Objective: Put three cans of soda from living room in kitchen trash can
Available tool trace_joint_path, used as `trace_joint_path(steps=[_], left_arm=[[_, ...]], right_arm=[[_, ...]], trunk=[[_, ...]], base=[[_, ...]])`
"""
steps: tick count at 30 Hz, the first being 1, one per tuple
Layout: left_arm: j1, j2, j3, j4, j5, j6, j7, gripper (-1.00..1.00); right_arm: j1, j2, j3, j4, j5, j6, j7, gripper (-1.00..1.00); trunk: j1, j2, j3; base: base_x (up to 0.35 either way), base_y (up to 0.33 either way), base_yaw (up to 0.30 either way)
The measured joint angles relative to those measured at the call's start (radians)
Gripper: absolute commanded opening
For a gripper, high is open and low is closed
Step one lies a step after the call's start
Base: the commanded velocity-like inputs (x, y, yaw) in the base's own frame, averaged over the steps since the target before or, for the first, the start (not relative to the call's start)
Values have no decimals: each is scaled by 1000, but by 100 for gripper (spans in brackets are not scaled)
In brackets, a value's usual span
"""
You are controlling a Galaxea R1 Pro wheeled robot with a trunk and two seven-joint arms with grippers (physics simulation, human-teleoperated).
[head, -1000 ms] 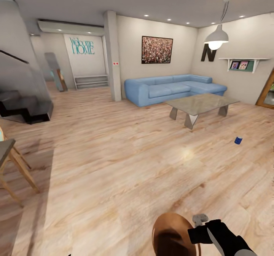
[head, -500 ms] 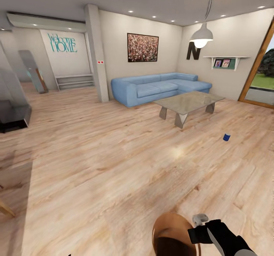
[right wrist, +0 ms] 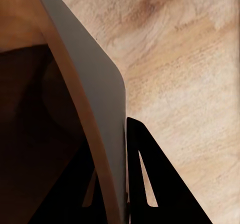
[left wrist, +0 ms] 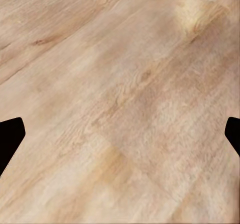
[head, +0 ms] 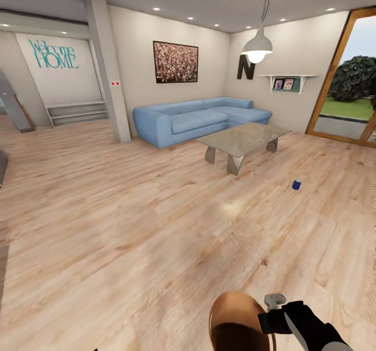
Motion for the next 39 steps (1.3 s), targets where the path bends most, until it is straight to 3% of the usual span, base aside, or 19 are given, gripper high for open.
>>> trace_joint_path(steps=[36,39], left_arm=[[0,0,-1,-1,2,0,0,100],[11,4,-9,15,-3,-15,-3,100]], right_arm=[[0,-1,1,0,0,-2,7,-100],[18,11,2,0,6,-24,5,-100]], trunk=[[0,0,-26],[0,0,-26]], base=[[318,111,-202],[112,0,0]])
